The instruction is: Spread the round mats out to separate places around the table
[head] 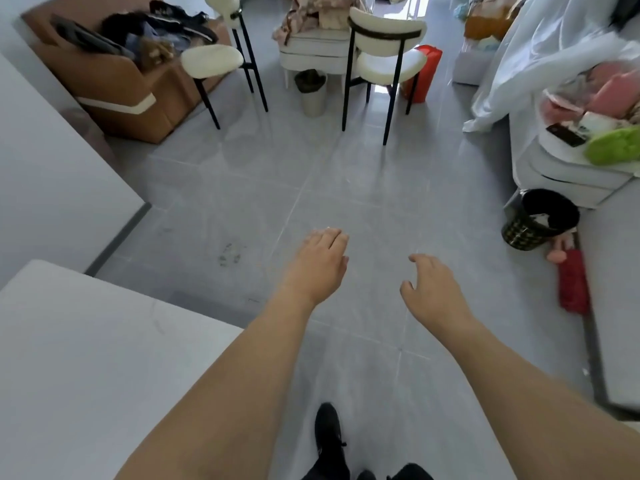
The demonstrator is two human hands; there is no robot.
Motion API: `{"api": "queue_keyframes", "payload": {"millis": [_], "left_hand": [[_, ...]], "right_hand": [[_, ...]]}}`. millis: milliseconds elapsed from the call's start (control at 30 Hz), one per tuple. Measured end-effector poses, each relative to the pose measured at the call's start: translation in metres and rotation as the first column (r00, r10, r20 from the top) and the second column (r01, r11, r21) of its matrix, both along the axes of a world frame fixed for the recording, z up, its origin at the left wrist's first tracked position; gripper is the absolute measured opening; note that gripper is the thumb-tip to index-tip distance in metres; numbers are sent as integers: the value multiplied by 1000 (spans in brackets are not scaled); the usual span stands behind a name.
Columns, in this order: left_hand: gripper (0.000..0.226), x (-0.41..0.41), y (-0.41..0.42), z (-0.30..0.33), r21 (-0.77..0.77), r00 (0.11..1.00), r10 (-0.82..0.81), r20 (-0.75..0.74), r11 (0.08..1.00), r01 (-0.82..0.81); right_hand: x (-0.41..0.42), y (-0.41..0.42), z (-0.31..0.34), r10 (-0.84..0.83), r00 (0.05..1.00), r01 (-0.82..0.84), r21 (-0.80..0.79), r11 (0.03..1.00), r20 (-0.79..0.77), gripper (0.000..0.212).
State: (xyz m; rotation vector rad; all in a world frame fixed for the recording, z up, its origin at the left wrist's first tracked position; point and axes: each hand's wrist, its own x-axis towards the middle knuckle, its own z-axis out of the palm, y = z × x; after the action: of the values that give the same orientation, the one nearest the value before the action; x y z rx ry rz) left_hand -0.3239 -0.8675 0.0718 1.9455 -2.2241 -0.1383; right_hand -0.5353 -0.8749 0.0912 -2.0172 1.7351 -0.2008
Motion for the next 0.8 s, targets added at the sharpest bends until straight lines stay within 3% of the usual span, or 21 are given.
{"api": "queue_keyframes", "payload": {"millis": [233,500,800], "left_hand": [[44,-7,-82,-14,61,999,36,-20,998,-34],[47,18,-140,-12,107,956,294,-1,950,-293],[47,90,-152,-9,130,825,563,-45,822,-554]], "right_hand": [[6,-95,-10,54,998,-55,31,998,14,51],[38,-200,-12,284,959,-284,80,956,5,51],[139,-258,6,538,843,-537,80,840,2,50]]}}
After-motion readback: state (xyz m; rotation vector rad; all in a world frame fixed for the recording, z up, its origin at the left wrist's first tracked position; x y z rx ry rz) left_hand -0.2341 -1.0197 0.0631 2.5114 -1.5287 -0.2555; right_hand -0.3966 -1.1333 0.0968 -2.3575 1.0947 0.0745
